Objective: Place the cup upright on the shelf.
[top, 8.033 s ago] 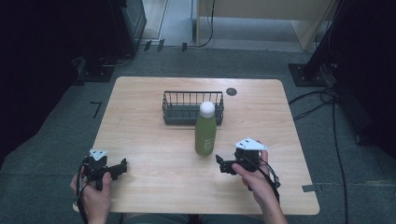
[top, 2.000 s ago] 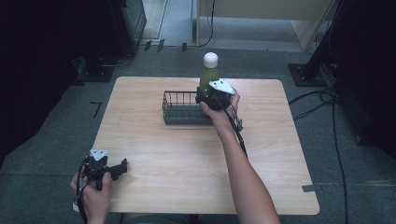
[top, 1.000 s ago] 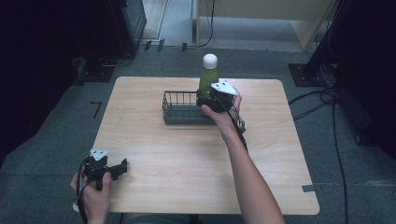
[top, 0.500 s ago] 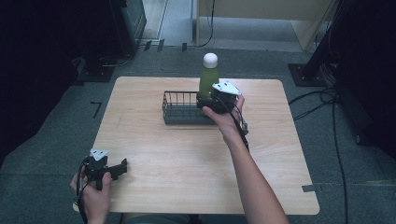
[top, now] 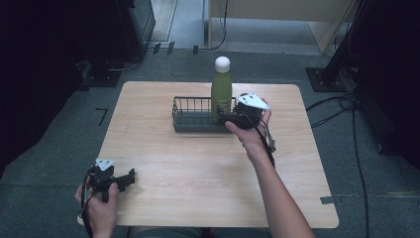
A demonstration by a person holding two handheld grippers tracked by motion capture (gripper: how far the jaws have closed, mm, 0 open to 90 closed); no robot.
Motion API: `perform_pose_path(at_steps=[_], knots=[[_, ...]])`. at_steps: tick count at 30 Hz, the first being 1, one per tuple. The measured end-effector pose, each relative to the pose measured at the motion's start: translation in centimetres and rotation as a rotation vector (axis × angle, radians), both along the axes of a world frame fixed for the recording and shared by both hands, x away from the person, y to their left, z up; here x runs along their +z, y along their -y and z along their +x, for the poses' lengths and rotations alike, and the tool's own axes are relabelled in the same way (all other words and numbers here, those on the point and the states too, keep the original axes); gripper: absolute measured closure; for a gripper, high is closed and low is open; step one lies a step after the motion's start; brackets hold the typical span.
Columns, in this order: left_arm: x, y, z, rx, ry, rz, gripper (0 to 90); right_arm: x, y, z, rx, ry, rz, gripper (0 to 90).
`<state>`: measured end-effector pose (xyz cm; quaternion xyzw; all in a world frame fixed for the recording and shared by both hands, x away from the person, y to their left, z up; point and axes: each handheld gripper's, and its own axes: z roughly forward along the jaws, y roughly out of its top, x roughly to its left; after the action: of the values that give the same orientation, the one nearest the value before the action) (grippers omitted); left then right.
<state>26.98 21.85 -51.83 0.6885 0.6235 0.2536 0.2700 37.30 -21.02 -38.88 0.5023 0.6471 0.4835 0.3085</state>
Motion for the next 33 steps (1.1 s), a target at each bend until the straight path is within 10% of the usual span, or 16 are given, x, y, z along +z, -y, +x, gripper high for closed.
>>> perform_pose_path(at_steps=[33], knots=[[0.0, 0.0, 0.0, -0.003, -0.001, 0.001, 0.0, -4.6, 7.3, -7.4, -0.068, -0.032, -0.032, 0.0]])
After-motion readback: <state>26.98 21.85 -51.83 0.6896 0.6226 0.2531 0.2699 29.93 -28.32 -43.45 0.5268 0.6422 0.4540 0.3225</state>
